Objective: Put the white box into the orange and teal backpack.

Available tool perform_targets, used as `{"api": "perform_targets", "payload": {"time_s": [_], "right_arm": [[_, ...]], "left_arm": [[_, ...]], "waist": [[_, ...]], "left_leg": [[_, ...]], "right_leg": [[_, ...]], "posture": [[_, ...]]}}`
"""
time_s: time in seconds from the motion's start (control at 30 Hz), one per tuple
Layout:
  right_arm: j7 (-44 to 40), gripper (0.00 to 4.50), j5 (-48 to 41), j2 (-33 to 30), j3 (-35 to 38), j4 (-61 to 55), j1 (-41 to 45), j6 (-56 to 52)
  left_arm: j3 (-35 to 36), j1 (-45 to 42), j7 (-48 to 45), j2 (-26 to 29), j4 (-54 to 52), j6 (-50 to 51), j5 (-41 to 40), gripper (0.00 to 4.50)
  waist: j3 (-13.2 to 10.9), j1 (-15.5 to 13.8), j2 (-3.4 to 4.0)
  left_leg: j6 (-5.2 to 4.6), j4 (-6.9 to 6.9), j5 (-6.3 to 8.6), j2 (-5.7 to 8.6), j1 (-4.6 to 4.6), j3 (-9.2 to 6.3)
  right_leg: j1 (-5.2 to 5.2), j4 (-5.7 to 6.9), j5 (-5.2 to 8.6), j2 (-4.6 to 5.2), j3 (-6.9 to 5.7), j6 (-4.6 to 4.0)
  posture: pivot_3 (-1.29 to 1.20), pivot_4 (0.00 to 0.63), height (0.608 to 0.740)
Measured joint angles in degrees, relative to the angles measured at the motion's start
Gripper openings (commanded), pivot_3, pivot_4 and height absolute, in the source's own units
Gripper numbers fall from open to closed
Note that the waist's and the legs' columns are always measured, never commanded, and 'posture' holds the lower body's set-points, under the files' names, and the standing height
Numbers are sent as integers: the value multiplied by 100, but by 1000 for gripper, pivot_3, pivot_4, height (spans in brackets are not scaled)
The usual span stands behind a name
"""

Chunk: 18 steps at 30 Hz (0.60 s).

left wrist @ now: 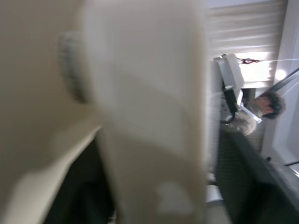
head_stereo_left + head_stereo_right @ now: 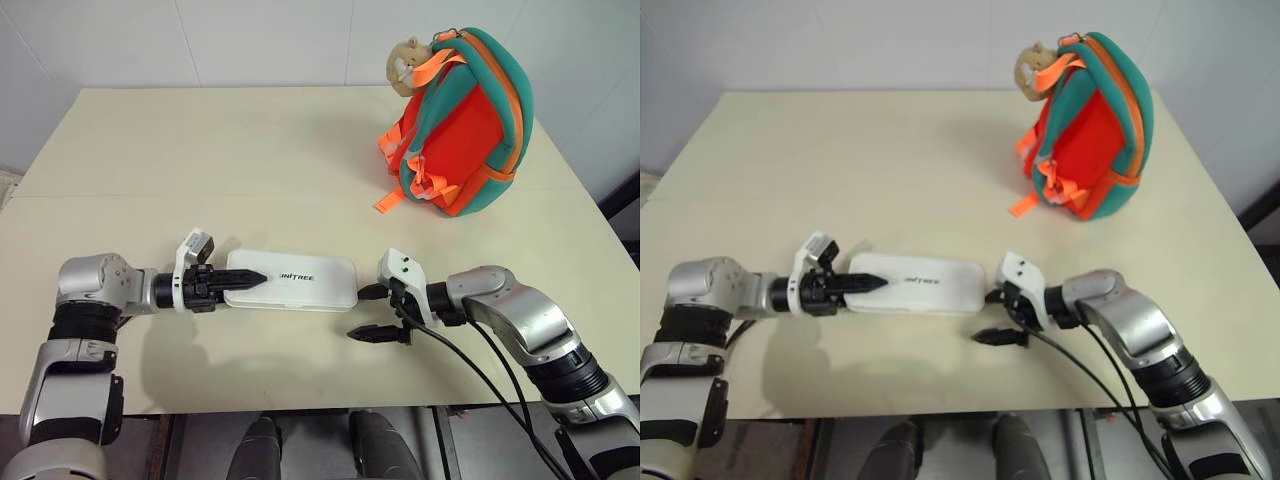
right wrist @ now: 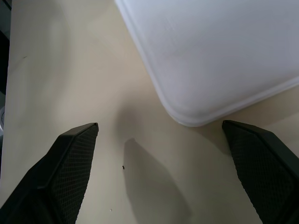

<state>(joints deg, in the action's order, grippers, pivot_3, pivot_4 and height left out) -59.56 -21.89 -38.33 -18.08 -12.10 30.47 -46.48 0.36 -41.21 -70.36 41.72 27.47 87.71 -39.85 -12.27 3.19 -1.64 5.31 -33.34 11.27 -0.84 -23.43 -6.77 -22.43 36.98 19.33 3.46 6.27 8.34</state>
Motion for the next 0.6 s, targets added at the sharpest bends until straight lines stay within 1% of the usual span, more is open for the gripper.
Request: {"api": "perform_targets", "payload": {"time_s": [0.07,0.2,0.43,0.5,0.6], "right_arm": [[3,4500,-2,0,1,-4,-4,0],[7,4500,-4,1,21,-12,-25,8],[158,4500,-58,101,156,-104,-161,16],[339,4500,-120,132,401,-149,-203,-10],[815,4500,-222,150,1109,-304,-210,-112]], "left_arm": [[-30,35,-34,74,-81,97,-89,1491],[-78,171,-41,203,-224,244,-184,1480],[47,171,79,207,-242,231,-275,1480],[134,172,104,212,-248,138,-275,1480],[351,172,201,248,-180,-181,-264,1480]], "waist": [[0,0,0],[0,-4,0],[0,-6,0],[0,-5,0],[0,-16,0]], "left_leg": [[0,1,0,0,0,0],[0,3,0,0,0,0],[0,5,0,0,-3,-1],[0,4,0,0,-4,0],[0,5,0,-1,-4,-1]], "right_leg": [[-1,0,0,0,0,0],[-2,-1,0,-1,0,0],[-4,-2,0,0,0,0],[-5,-2,0,1,0,0],[-6,-2,0,1,0,-1]], "posture": [[0,150,740],[0,150,740],[0,150,740],[0,150,740],[0,150,740]]}}
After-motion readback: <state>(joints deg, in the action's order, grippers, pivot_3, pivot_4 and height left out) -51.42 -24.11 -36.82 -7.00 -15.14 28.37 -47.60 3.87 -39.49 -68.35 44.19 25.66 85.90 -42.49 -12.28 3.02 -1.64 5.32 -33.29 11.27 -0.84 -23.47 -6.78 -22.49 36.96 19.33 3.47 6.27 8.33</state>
